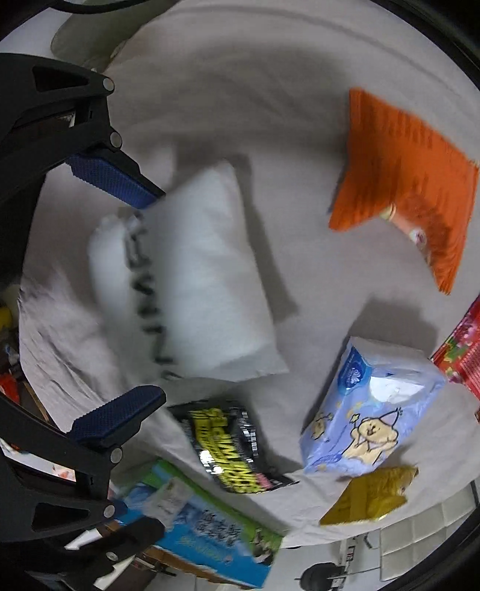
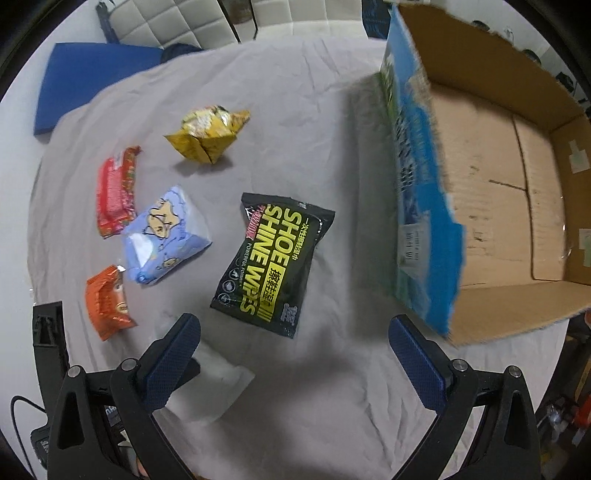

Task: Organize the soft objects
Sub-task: 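Grasp the white NMAX pouch with the left tool while the right tool grasps the black shoe-wipes pack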

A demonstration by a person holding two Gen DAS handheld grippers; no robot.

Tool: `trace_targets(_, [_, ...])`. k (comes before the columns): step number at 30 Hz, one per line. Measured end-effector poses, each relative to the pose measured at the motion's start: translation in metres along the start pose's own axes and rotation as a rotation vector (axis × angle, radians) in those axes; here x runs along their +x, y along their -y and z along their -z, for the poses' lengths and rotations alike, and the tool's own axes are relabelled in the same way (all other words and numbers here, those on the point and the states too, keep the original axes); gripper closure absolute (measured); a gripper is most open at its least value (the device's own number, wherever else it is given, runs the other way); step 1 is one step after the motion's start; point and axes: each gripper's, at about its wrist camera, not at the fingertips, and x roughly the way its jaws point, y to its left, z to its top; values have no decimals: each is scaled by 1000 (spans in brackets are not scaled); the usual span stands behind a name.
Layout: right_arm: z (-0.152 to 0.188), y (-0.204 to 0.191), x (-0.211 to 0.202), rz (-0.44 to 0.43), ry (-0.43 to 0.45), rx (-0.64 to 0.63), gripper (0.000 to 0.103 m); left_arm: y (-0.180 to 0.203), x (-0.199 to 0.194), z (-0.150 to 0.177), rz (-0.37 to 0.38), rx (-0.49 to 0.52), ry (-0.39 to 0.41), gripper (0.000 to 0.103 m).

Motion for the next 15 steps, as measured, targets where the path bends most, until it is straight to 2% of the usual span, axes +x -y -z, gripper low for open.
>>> trace_targets(2, [-5,-2,12,1,-25,7,0,6,4,-3,-43,23,26,6])
trace_targets(4, [-10,-4,23,-7,-45,16,0,11,3,-2,-81,74,46,18])
trace_targets(6, [-16,-8,36,-2,-69,32,0,15,-1,0,-106,155,55,23])
trace_targets(7, [-18,-10,40,24,-73,41,0,16,-3,1,-122,192,58,23])
trace_targets(9, [-25,-22,45,14,-53,31,4,24,-8,4,-225,306,87,23])
trace_targets(10, [-28,-27,49,-9,-62,25,9,27,-11,5,-283,352,114,23])
trace_targets(12, [-34,-34,61,13,-93,44,10,32,-15,6,-384,438,165,23])
trace_targets(13, [-36,-36,66,20,-97,50,11,34,-16,6,-408,462,171,23])
trace_targets(15, [-39,-39,78,81,-113,63,20,34,-17,4,-402,476,161,23])
